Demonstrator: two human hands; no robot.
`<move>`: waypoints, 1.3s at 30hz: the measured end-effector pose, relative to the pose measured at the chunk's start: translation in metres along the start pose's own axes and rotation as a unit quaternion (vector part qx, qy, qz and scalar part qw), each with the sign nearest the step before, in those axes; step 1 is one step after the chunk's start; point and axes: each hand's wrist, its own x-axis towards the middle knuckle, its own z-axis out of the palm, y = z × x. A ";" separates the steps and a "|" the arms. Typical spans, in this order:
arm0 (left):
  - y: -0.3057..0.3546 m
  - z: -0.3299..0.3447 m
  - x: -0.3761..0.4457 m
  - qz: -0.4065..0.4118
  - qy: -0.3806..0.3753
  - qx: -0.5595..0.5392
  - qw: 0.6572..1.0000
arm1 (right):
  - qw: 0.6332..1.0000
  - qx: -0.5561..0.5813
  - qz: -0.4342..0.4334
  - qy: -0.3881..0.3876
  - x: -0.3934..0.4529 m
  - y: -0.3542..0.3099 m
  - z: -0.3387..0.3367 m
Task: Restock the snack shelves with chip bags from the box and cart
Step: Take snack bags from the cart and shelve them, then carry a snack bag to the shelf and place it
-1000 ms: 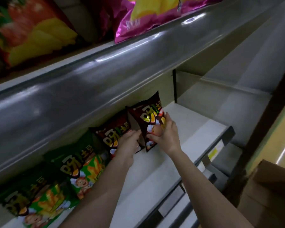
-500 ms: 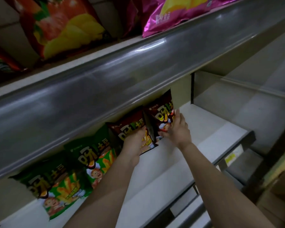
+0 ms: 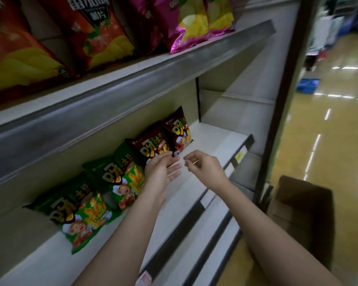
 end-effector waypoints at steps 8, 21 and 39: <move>-0.005 -0.070 -0.174 0.035 -0.185 0.097 0.977 | 0.996 0.012 0.033 0.084 -0.192 -0.089 -0.003; -0.052 -0.041 -0.381 -0.010 -0.482 0.196 0.854 | 0.954 -0.069 0.217 0.196 -0.473 -0.136 -0.100; -0.246 0.122 -0.584 -0.194 -0.529 0.305 0.768 | 0.861 -0.048 0.486 0.145 -0.775 0.036 -0.257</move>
